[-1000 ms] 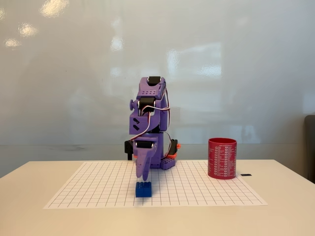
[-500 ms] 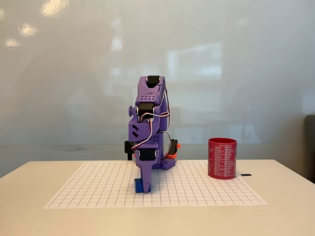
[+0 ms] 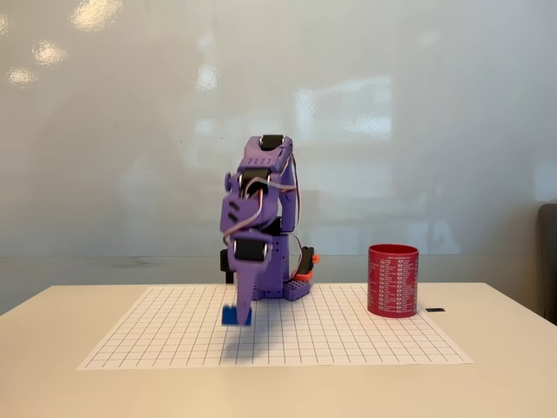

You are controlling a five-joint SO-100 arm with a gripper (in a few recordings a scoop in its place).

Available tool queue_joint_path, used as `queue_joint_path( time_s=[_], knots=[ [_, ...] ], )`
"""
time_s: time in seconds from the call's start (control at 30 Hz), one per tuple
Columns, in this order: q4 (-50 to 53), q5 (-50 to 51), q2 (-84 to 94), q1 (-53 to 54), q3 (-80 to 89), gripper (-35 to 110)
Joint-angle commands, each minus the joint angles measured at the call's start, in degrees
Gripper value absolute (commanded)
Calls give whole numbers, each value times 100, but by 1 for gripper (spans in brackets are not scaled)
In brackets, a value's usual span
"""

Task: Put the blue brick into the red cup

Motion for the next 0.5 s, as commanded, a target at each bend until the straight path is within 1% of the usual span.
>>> queue_joint_path(
  time_s=[0.0,0.1,0.2,0.3,0.37,0.47],
  knots=[
    [193,-79,1661,-105,-879,-1],
    [686,-105,2795,-369,-1002,-1],
    [1547,88,3797,-1116,-1107,-1],
    [2268,387,4685,-2294,-1063,-1],
    [2812,712,4781,-3129,-1248,-1],
    [3270,1143,4799,-4298,-1327,-1]
  ],
)
